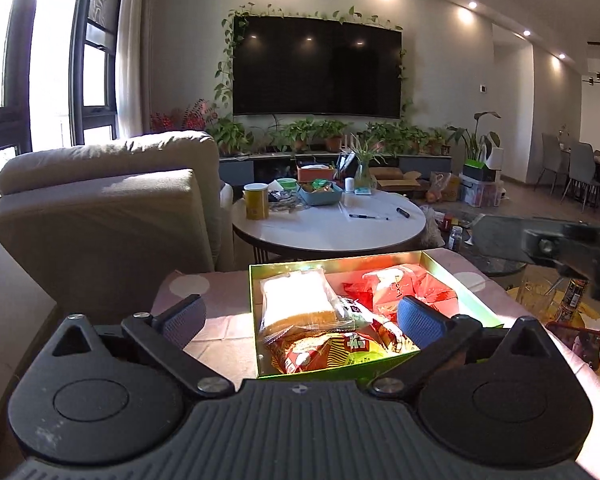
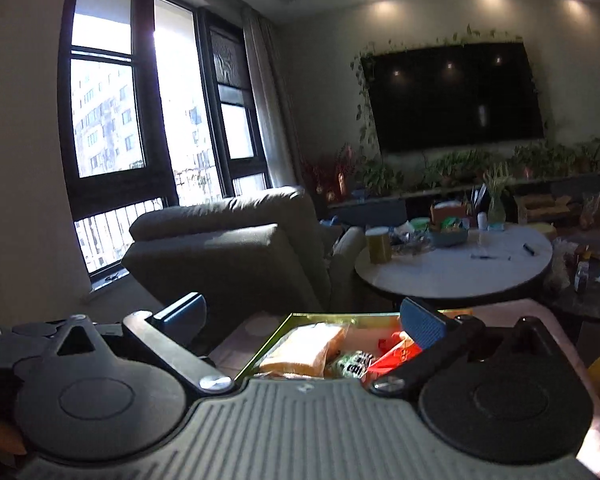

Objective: Organize snacks
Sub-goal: 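Move both tools away from the box toward the loose snacks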

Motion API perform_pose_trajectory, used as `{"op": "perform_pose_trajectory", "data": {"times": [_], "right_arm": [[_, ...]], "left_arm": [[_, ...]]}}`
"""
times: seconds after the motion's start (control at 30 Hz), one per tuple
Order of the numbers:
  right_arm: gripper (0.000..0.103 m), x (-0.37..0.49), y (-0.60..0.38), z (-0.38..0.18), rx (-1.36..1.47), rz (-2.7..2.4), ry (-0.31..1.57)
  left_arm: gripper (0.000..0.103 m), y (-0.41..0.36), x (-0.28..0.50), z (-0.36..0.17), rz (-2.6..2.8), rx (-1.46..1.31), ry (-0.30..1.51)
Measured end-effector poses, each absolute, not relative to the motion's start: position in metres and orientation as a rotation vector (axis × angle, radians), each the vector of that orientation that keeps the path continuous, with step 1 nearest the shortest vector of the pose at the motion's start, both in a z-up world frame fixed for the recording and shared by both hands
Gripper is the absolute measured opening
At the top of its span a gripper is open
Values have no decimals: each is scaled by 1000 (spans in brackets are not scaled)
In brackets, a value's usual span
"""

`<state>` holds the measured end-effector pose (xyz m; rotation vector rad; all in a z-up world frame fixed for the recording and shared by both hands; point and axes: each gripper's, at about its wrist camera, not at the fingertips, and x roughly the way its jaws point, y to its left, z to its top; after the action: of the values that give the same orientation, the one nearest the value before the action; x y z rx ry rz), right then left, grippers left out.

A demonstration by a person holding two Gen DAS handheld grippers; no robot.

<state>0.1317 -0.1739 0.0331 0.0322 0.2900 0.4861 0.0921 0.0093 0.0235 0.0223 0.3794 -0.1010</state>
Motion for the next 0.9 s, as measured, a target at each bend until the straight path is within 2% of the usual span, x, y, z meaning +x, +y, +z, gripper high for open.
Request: {"op": "perform_pose_trajectory", "data": {"times": [0.17,0.37,0.9], "right_arm": [[62,128,-190,34,180,453,316],[62,131,-186,29,142,427,379],[62,113,-191,5,128,408,510]], "left_arm": [[103,7,80,24,-48,24,353],[103,-2,58,21,25,62,260],[103,6,56,-5,-1,-21,440]]}}
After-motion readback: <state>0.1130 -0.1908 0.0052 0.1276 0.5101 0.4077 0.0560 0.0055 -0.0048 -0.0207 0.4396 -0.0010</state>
